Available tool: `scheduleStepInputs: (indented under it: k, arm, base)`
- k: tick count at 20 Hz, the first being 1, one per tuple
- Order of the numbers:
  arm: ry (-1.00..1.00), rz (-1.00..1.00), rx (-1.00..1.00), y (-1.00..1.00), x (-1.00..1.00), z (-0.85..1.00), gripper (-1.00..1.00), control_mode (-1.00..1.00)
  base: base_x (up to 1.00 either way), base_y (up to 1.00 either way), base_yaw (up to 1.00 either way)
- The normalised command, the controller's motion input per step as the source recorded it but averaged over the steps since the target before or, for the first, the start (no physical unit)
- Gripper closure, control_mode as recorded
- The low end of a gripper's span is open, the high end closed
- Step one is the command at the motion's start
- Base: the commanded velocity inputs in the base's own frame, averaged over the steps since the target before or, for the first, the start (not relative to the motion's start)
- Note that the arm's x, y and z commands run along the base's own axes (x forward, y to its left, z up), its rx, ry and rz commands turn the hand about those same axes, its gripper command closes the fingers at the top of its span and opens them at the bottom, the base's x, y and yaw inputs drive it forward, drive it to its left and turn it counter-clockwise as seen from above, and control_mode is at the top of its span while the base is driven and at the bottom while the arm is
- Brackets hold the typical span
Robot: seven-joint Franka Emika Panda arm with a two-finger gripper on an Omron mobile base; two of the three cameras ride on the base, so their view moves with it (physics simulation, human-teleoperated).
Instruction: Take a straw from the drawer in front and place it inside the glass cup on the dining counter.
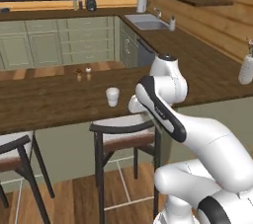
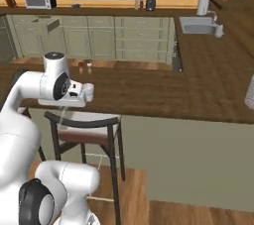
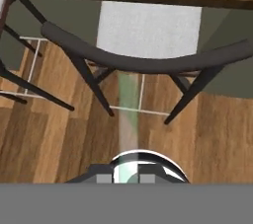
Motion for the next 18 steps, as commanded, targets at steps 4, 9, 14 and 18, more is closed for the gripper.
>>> scheduleStepInputs:
  k: [4,9,14,18]
  arm:
    - [0.00,0.00,0.00,0.00,0.00,0.00,1.00,1.00]
    - [0.00,0.00,0.00,0.00,0.00,0.00,1.00,1.00]
    - [0.00,0.02,0.08,-0.02,0.23,0.17,1.00,-1.00]
    - [-0.16,0.37,0.30,-0.43,0.03,0.56,1.00,-1.00]
  base:
    - [1.00,-0.28,0.24]
    - [1.00,-0.02,0.03]
    - [0.60,0.00,0.00]
    - [0.00,0.00,0.00]
